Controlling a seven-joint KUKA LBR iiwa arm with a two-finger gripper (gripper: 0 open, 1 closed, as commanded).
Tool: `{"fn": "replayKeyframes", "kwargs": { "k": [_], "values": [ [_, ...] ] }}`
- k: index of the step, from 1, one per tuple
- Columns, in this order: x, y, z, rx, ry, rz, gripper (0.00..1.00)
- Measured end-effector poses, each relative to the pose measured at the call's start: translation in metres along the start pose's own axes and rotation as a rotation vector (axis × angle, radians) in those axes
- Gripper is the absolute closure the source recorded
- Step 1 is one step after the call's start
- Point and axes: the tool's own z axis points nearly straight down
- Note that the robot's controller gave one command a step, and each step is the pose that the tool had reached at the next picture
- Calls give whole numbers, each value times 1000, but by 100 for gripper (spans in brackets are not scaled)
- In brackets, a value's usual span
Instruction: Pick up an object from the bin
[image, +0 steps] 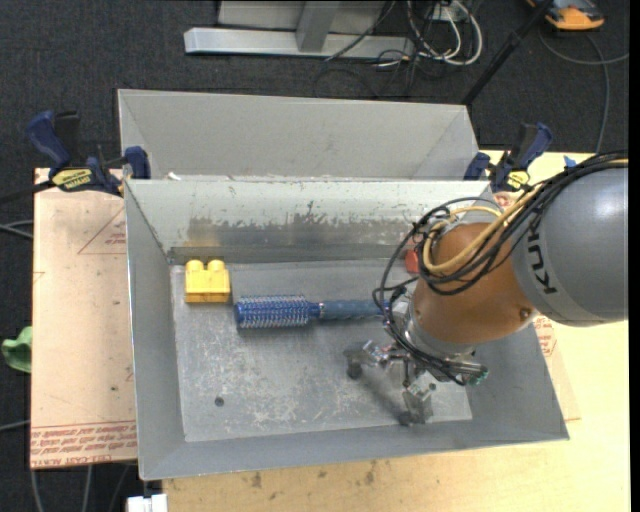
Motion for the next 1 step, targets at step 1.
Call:
{"fn": "replayKeyframes", "kwargs": {
  "k": [1],
  "values": [
    [-33, -10, -100, 6, -7, 175, 0]
  ]
}}
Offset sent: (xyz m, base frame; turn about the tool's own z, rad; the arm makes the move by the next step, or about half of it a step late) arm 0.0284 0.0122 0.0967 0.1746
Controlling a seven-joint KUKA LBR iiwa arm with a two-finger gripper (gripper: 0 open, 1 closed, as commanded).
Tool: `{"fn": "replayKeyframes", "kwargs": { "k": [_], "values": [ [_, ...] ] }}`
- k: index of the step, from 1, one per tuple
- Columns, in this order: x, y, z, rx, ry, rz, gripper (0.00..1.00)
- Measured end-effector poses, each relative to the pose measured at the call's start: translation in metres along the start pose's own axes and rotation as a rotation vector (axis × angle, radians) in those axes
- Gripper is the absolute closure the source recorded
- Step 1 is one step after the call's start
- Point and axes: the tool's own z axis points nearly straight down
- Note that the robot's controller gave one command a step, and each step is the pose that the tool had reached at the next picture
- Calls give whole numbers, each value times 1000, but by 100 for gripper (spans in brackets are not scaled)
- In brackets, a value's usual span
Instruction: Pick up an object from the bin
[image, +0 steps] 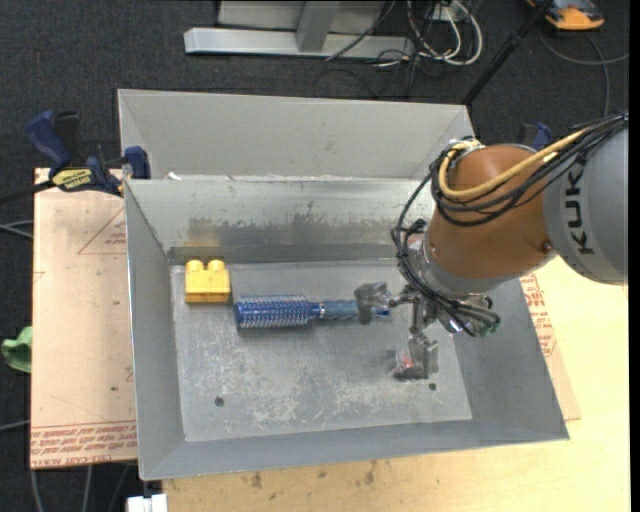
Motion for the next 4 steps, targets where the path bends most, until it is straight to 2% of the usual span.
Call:
{"fn": "replayKeyframes", "kwargs": {
  "k": [1, 2, 3, 4],
  "values": [
    [-81, -20, 48, -5, 5, -313, 0],
    [-101, -27, 104, -7, 6, -276, 0],
    [-101, -27, 100, -5, 4, -273, 100],
    [-101, -27, 100, -6, 5, -273, 0]
  ]
}}
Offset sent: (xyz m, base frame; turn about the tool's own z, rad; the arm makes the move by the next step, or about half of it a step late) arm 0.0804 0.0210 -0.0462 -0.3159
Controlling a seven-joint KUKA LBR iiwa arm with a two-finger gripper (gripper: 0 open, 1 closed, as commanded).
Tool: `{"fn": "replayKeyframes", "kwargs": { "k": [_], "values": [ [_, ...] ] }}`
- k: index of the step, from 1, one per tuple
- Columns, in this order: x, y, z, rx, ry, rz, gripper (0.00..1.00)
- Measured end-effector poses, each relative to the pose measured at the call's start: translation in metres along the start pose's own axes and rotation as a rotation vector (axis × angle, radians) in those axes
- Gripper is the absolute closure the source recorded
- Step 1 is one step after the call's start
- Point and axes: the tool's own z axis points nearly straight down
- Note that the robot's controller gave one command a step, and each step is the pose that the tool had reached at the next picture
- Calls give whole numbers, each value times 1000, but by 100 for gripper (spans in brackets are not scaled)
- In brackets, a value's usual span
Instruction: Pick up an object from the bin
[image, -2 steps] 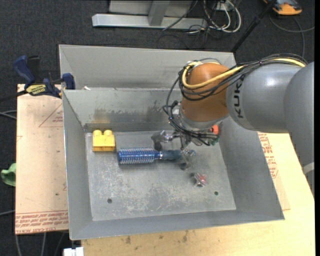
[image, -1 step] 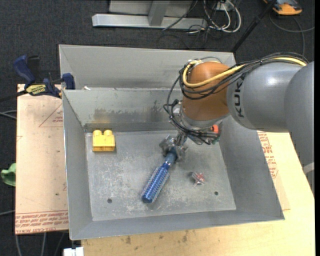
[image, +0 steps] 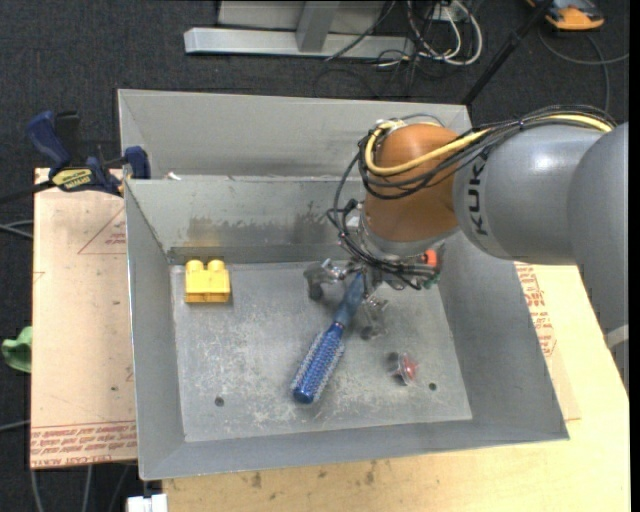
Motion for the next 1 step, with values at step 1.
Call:
{"fn": "replayKeyframes", "kwargs": {
  "k": [1],
  "values": [
    [0, 0, 0, 0, 1, 0, 100]
  ]
}}
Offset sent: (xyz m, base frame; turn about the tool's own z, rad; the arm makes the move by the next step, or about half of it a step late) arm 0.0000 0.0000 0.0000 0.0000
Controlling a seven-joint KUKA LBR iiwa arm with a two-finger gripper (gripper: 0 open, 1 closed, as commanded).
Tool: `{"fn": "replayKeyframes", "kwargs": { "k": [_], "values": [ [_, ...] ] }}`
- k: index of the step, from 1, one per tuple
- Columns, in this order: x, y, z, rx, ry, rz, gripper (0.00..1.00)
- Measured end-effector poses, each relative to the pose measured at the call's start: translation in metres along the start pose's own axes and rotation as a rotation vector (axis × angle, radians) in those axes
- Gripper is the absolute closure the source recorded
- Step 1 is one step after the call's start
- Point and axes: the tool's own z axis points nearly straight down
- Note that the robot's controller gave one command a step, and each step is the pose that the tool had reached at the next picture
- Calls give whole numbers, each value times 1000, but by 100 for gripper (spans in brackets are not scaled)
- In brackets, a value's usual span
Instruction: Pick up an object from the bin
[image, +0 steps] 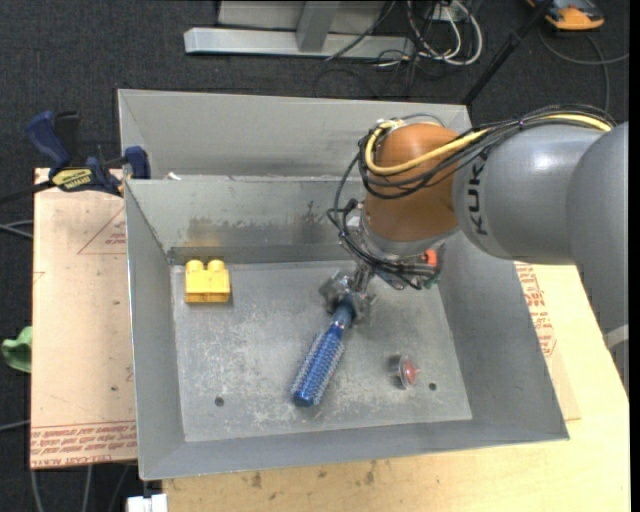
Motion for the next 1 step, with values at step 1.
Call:
{"fn": "replayKeyframes", "kwargs": {
  "k": [1],
  "values": [
    [0, 0, 0, 0, 0, 0, 100]
  ]
}}
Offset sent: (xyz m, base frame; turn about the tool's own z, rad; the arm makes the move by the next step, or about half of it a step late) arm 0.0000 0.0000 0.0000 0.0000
